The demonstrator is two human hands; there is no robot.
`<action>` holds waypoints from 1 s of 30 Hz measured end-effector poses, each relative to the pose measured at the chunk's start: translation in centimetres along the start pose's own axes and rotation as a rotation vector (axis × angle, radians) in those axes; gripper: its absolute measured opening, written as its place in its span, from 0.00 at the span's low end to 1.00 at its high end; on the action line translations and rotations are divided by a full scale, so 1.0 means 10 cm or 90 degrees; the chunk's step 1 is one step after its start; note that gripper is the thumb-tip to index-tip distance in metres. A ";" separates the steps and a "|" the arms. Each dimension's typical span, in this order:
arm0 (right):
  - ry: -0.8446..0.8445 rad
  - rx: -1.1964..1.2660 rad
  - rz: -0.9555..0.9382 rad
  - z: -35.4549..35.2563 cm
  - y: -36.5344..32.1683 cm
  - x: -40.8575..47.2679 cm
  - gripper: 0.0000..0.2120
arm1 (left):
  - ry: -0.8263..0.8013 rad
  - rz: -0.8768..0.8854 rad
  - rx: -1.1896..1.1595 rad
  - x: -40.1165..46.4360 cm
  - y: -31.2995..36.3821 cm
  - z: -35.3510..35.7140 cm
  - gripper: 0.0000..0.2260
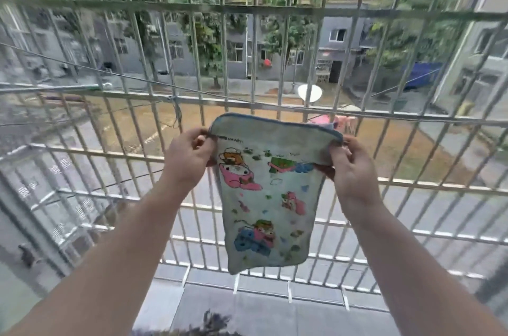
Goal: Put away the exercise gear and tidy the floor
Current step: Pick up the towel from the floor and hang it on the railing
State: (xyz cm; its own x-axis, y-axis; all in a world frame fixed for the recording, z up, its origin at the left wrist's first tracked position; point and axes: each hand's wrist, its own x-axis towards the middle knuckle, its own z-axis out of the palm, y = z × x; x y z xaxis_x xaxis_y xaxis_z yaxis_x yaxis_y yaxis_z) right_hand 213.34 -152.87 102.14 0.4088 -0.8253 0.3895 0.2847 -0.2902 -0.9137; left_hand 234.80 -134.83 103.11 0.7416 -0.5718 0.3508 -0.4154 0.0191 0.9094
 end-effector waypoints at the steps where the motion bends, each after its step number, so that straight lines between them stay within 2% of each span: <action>1: 0.003 0.000 0.003 0.04 0.05 0.11 0.10 | 0.007 -0.003 -0.008 0.11 -0.05 0.03 0.07; 8: 0.008 -0.015 -0.013 0.26 0.11 0.79 0.08 | 0.001 0.021 -0.051 0.80 -0.06 0.18 0.06; 11: 0.040 -0.017 -0.049 0.35 -0.01 1.09 0.07 | -0.011 0.058 -0.073 1.18 0.09 0.16 0.06; 14: 0.077 -0.030 -0.084 0.49 -0.17 1.42 0.10 | -0.041 0.081 -0.106 1.57 0.25 0.14 0.08; 16: 0.092 -0.035 -0.097 0.59 -0.24 1.64 0.08 | -0.059 0.093 -0.106 1.84 0.33 0.15 0.08; 21: 0.158 -0.088 -0.116 0.79 -0.34 2.16 0.06 | -0.047 0.104 -0.098 2.48 0.43 0.19 0.07; 24: 0.203 -0.116 -0.109 0.86 -0.32 2.50 0.09 | -0.048 0.111 -0.074 2.85 0.49 0.25 0.06; 30: 0.197 -0.137 -0.039 1.00 -0.07 3.01 0.06 | 0.009 0.073 0.011 3.36 0.35 0.56 0.09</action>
State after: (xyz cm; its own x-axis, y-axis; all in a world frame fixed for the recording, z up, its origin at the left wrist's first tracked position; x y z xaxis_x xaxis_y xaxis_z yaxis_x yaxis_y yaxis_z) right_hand 234.09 -172.67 115.62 0.1055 -0.9009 0.4211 0.0980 -0.4119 -0.9059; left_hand 255.30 -158.60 116.79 0.6960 -0.5549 0.4556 -0.5067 0.0699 0.8593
